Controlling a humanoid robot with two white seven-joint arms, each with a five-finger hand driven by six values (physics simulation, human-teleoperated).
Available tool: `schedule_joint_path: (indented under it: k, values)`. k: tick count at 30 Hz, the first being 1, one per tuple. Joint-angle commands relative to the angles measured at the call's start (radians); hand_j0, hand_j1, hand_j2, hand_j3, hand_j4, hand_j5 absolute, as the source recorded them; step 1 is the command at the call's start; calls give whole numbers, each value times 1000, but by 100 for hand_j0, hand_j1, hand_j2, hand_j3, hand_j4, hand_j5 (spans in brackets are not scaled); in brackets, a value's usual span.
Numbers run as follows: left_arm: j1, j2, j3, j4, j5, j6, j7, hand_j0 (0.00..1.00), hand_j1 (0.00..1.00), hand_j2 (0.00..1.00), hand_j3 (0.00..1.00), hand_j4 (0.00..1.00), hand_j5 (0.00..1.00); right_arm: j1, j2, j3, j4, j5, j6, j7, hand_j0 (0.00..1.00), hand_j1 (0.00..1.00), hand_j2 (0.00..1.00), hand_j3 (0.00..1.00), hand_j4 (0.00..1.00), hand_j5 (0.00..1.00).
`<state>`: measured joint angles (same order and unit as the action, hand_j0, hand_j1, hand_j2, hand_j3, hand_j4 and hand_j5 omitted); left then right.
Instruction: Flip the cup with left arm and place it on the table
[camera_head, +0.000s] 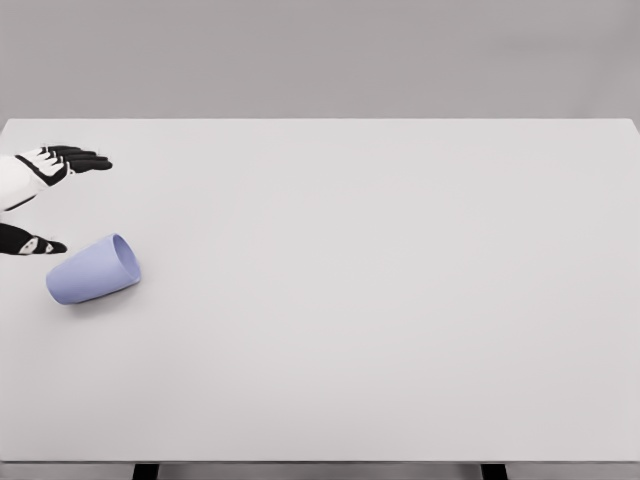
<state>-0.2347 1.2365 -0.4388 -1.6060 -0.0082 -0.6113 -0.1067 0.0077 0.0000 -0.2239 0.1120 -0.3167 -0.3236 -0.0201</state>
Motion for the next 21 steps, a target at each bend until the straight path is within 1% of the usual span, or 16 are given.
schedule_joint_path:
  k: [1, 3, 4, 6, 7, 8, 10, 13, 16, 21]
  values:
    - [0, 47, -35, -5, 88, 0, -68, 100, 100, 100, 100, 100, 100, 0, 0, 0, 0, -1, 0, 0, 100, 100, 100, 100, 100, 100]
    - [2, 57, -40, -6, 120, 0, -122, 100, 100, 100, 100, 100, 100, 2, 0, 0, -2, -1, 0, 0, 100, 100, 100, 100, 100, 100]
    - [0, 63, -46, -8, 129, 0, -136, 100, 100, 100, 100, 100, 100, 0, 0, 0, 0, -1, 0, 0, 100, 100, 100, 100, 100, 100]
    - [2, 67, -51, -40, 151, 0, -165, 100, 100, 100, 100, 100, 100, 2, 0, 0, 0, -1, 0, 0, 100, 100, 100, 100, 100, 100]
    - [2, 70, -55, -52, 171, 0, -182, 100, 100, 100, 100, 100, 100, 0, 0, 0, 0, -1, 0, 0, 100, 100, 100, 100, 100, 100]
    - [2, 81, -58, -66, 208, 0, -217, 100, 100, 100, 100, 100, 100, 0, 0, 0, 0, -1, 0, 0, 100, 100, 100, 100, 100, 100]
    - [2, 83, -60, -78, 234, 0, -252, 100, 100, 100, 100, 100, 100, 0, 0, 0, 0, -1, 0, 0, 100, 100, 100, 100, 100, 100]
    - [2, 83, -61, -109, 238, 0, -255, 100, 100, 100, 100, 100, 100, 0, 0, 0, 0, -1, 0, 0, 100, 100, 100, 100, 100, 100]
    - [2, 83, -61, -109, 272, 0, -280, 100, 100, 100, 100, 100, 100, 0, 0, 0, 0, -1, 0, 0, 100, 100, 100, 100, 100, 100]
    - [2, 83, -60, -104, 272, 0, -280, 100, 100, 100, 100, 100, 100, 0, 0, 0, 0, -1, 0, 0, 100, 100, 100, 100, 100, 100]
